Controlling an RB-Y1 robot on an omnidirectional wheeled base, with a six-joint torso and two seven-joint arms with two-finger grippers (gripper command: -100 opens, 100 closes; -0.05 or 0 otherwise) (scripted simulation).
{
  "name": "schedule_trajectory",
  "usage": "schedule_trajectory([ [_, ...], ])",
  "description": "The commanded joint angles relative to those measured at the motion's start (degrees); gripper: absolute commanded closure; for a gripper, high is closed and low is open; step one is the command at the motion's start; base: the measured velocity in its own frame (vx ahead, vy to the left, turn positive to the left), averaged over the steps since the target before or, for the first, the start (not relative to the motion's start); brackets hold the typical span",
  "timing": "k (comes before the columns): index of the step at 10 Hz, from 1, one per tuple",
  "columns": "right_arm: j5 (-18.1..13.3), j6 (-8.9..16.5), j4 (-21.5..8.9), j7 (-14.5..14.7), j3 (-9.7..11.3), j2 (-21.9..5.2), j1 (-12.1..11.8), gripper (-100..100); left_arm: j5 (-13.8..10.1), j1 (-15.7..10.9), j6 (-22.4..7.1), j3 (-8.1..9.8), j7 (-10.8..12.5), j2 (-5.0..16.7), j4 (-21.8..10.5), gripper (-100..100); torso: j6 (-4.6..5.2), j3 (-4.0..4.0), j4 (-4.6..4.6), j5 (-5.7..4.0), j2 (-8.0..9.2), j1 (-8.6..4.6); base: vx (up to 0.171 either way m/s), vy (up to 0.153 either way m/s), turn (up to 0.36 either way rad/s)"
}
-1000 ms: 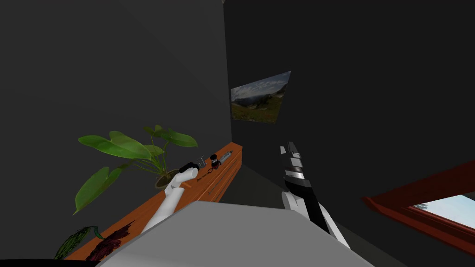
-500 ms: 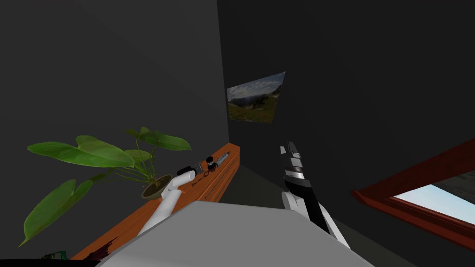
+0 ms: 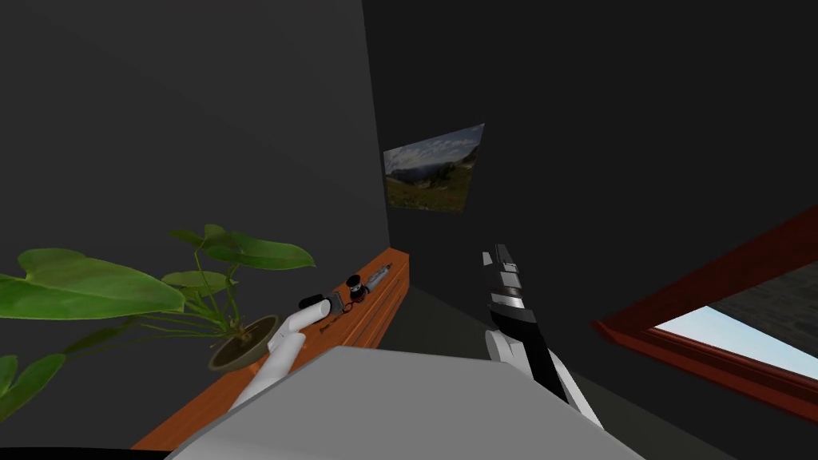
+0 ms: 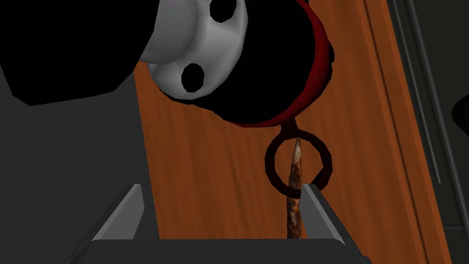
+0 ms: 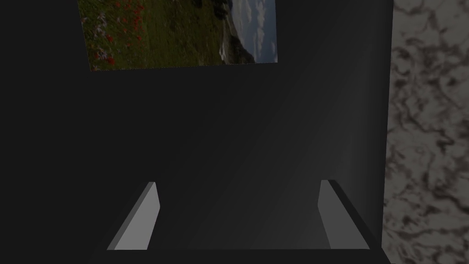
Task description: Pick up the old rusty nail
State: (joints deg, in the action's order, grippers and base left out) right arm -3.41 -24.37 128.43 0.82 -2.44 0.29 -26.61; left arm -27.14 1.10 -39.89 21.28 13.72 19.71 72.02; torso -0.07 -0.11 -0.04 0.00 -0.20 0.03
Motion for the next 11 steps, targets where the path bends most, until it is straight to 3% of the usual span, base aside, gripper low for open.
schedule_trajectory([
  [1, 0.0, 0.0, 0.0, 0.0, 0.0, 0.0, 0.0, 0, -0.05, -0.04, -2.86, 1.22, 0.62, 0.82, -2.86, -100, 0.0, 0.0, 0.0, 0.0, 0.0, 0.0, 0.089, 0.007, -0.157],
  [4, 0.0, 0.0, 0.0, 0.0, 0.0, 0.0, 0.0, 0, -0.07, 0.16, -4.98, 1.96, 0.9, 1.26, -5.49, -100, 0.0, -0.02, -0.01, 0.01, -0.03, 0.09, 0.06, 0.023, -0.064],
  [11, 0.0, 0.0, 0.0, 0.0, -0.01, 0.0, -0.01, 0, 0.07, 1.8, -12.73, 5.16, 2.11, 3.46, -15.46, -100, 0.0, -0.04, -0.01, 0.03, -0.07, 0.14, 0.074, 0.034, -0.09],
])
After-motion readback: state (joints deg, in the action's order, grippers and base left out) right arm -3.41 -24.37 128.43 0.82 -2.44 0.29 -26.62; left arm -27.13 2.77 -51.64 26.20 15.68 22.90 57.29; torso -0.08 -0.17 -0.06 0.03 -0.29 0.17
